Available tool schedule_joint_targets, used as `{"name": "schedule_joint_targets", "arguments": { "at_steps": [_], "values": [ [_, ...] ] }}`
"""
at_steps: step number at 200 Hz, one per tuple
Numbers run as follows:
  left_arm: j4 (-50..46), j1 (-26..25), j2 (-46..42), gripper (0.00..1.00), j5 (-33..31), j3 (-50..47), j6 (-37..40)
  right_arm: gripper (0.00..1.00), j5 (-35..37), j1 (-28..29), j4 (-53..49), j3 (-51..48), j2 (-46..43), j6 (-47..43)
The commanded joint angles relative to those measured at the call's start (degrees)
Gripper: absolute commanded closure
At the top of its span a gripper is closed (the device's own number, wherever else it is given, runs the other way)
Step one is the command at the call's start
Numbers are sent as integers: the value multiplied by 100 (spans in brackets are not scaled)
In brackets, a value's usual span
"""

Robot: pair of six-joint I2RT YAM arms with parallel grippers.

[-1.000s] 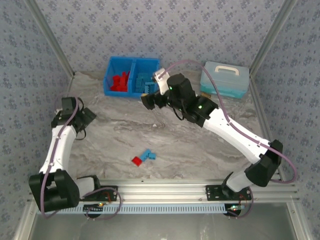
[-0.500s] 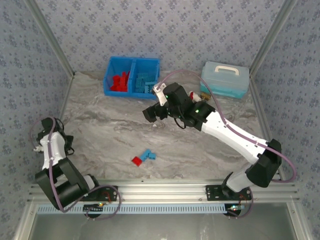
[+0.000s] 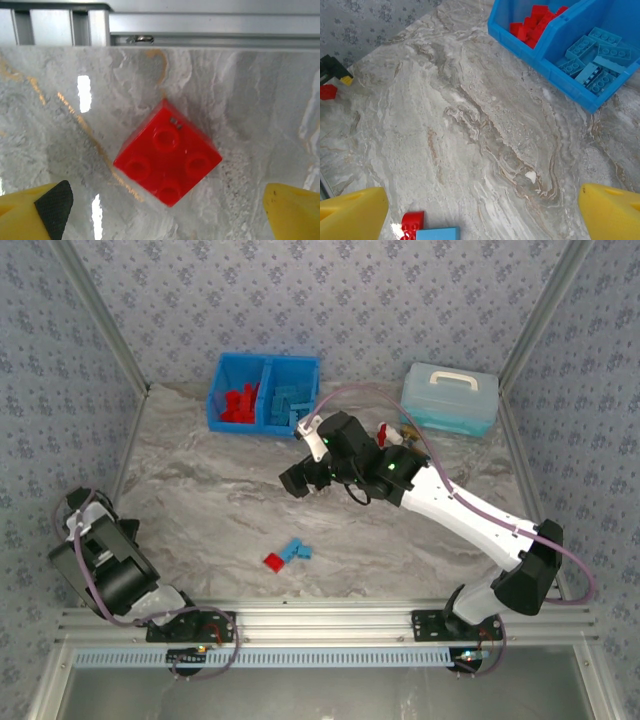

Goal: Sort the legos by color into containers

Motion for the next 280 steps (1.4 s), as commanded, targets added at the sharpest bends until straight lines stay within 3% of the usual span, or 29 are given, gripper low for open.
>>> {"name": "schedule_joint_targets", "arguments": {
  "at_steps": [1, 75, 112, 143, 159, 178, 206, 220, 238, 258, 280],
  "values": [
    [441, 106, 112, 1, 184, 69, 227, 0, 25, 72, -306, 282, -106, 4],
    [750, 279, 599, 46, 533, -9, 241, 0, 254, 135, -627, 444, -112, 17],
    [584, 281, 342, 58, 650, -28, 275, 0, 287, 185, -590, 483, -104, 62],
    [346, 101, -370, 66, 1080, -81, 264, 0, 342, 196, -558, 479, -102, 130],
    [113, -368, -898, 67, 1133, 9, 134, 0, 376, 192, -497, 430, -99, 189],
    [-139, -1267, -1393, 67, 1040, 332, -120, 0, 413, 196, -430, 357, -95, 263],
    [-10, -3419, -1289, 66, 419, 1376, -541, 0, 575, 198, -386, 239, -125, 430],
    [10, -4338, -544, 66, 100, 2364, -388, 0, 659, 194, -352, 157, -147, 527],
    [-466, -5051, 833, 65, -90, 4078, 45, 0, 761, 196, -374, 98, -197, 667],
    [-938, -5397, 2378, 66, -293, 5978, 439, 0, 930, 207, -424, 11, -322, 809],
    [-1757, -5365, 4134, 66, -428, 8379, 651, 0, 1099, 251, -462, -145, -552, 958]
  ]
}}
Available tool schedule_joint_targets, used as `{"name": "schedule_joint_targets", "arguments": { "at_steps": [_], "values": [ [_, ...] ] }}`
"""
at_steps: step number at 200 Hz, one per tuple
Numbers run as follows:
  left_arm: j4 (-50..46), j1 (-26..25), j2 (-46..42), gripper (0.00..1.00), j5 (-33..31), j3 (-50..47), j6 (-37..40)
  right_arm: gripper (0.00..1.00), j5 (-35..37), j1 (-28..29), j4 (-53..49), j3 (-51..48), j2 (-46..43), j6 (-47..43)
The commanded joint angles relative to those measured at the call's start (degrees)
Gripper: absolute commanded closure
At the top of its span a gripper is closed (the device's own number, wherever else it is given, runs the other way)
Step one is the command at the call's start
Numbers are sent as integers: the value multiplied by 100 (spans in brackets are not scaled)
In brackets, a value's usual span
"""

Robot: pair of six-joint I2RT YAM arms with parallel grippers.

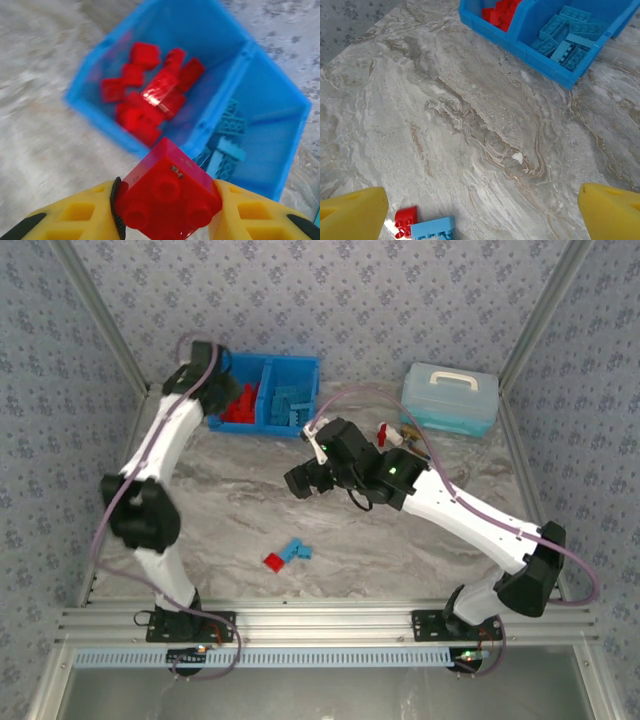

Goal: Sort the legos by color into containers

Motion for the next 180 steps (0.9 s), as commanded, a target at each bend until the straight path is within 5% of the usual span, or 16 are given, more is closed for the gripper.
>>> {"name": "schedule_joint_targets", "arguments": {
  "at_steps": [1, 24, 39, 79, 129, 142, 162, 180],
  "values": [
    [-1267, 73, 1515, 67, -443, 1874, 449, 0, 342, 82, -65, -145, -432, 313],
    [-2114, 213, 3164, 66, -347, 4443, 549, 0, 555, 143, -139, -302, -683, 442],
    [-2094, 359, 3654, 65, -254, 5035, 451, 0, 706, 207, -198, -385, -828, 525],
    [-926, 423, 3464, 59, 355, 4137, 934, 0, 935, 315, -227, -549, -1047, 652],
    [-1107, 358, 2906, 21, 500, 4065, 1224, 0, 905, 343, -142, -485, -968, 637],
    [-1178, 276, 2532, 18, 464, 3865, 1351, 0, 909, 344, -116, -475, -931, 604],
    [-1081, 105, 1469, 16, 404, 2848, 1454, 0, 943, 326, -123, -476, -842, 540],
    [-366, -134, 80, 16, 353, 939, 1586, 0, 1067, 296, -124, -576, -760, 507]
  ]
}}
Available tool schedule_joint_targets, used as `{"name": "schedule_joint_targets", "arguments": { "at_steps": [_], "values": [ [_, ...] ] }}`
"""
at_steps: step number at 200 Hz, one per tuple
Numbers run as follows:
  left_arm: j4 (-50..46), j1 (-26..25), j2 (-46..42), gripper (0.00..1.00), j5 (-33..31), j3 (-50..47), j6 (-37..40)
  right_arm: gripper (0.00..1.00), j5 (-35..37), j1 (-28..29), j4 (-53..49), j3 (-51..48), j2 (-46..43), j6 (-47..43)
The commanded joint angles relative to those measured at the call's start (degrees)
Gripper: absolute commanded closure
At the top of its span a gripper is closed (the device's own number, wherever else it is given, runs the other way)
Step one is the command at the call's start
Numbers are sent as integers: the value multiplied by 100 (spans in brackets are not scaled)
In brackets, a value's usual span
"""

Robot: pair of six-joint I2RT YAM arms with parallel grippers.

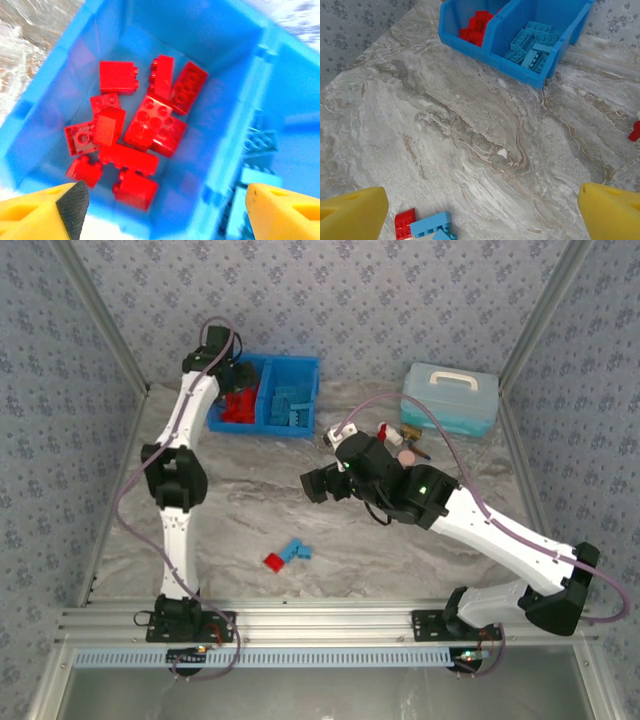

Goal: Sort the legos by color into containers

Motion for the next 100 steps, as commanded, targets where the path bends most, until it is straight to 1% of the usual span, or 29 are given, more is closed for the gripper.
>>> {"name": "schedule_joint_targets", "arguments": {
  "at_steps": [1, 14, 29, 41, 54, 62, 76, 87, 100],
  "values": [
    [615, -295, -1995, 16, -50, -1603, 312, 0, 263, -11, 5, -106, 138, -20],
    [1203, -496, -3089, 16, -3, -3206, 453, 0, 314, -79, 96, -255, 171, 8],
    [1665, -755, -4219, 15, 160, -4684, 625, 0, 318, -193, 234, -437, 205, 73],
    [1741, -1030, -4957, 15, 470, -5630, 907, 0, 298, -274, 239, -565, 197, 97],
    [1639, -1530, -5565, 17, 797, -6422, 1329, 0, 328, -384, 414, -680, 190, 126],
    [1479, -1905, -5825, 20, 755, -6798, 1445, 0, 363, -462, 427, -744, 174, 166],
    [1191, -2572, -6085, 23, 553, -7287, 1362, 0, 378, -665, 461, -858, 114, 280],
    [984, -3050, -6165, 26, 381, -7641, 1264, 0, 304, -847, 514, -969, 53, 400],
    [991, -3547, -6113, 27, 212, -8040, 1187, 0, 113, -1073, 615, -1103, -59, 528]
  ]
}}
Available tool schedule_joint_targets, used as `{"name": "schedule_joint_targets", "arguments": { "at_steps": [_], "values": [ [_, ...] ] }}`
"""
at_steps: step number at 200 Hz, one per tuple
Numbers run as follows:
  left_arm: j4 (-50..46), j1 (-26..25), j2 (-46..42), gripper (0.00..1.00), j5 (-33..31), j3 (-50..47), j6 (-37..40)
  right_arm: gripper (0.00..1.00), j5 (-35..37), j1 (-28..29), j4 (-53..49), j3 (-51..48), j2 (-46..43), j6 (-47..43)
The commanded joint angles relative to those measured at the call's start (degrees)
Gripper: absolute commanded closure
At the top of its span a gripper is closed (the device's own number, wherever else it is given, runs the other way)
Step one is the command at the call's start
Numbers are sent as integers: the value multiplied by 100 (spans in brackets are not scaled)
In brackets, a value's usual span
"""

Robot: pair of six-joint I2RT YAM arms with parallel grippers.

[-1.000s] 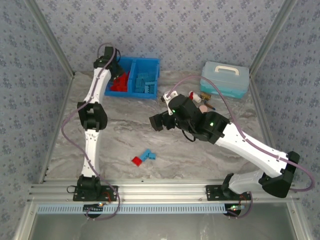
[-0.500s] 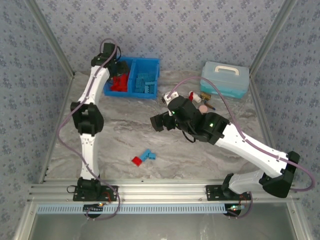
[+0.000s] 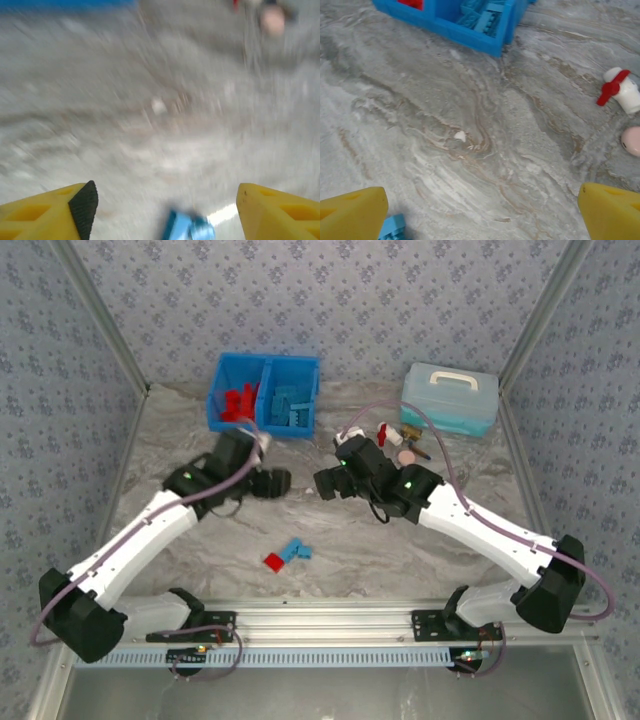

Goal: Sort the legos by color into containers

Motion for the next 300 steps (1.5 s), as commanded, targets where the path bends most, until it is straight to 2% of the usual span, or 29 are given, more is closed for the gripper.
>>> {"name": "schedule_joint_targets", "arguments": {
  "at_steps": [1, 17, 28, 52, 73, 94, 121, 150, 177, 210, 229, 253, 269, 300],
  "values": [
    [-327, -705, 60, 27, -252, -630, 92, 0, -73, -343, 238, -218, -247, 357],
    [-247, -1020, 263, 28, -386, -1021, 70, 0, -246, -530, 329, -430, -353, 485],
    [59, -1043, 415, 28, -217, -1273, 191, 0, -287, -568, 333, -491, -404, 530],
    [430, -1074, 784, 27, -274, -1455, 410, 0, -319, -579, 270, -536, -452, 574],
    [733, -1083, 1094, 31, -26, -1438, 667, 0, -267, -584, 190, -581, -508, 633],
    [764, -1135, 1411, 39, 114, -1361, 763, 0, -209, -588, 133, -622, -579, 672],
    [960, -1142, 1650, 60, 125, -1436, 668, 0, -195, -620, 167, -688, -629, 742],
    [1078, -1153, 1863, 62, 175, -1466, 625, 0, -230, -632, 181, -685, -629, 752],
    [1147, -1156, 1880, 77, -26, -1478, 526, 0, -228, -640, 177, -694, -629, 758],
    [1071, -1124, 1374, 80, -438, -1067, 422, 0, -248, -645, 172, -651, -635, 798],
    [971, -761, 1249, 81, -993, -499, 463, 0, -246, -649, 182, -675, -647, 832],
    [1173, -63, 1643, 82, -1312, 420, 732, 0, -263, -639, 225, -687, -655, 910],
    [1326, 381, 2186, 82, -1405, 1192, 916, 0, -275, -640, 195, -663, -670, 931],
    [1308, 1138, 3645, 84, -1080, 2942, 1066, 0, -241, -565, 105, -704, -773, 1016]
  ]
}}
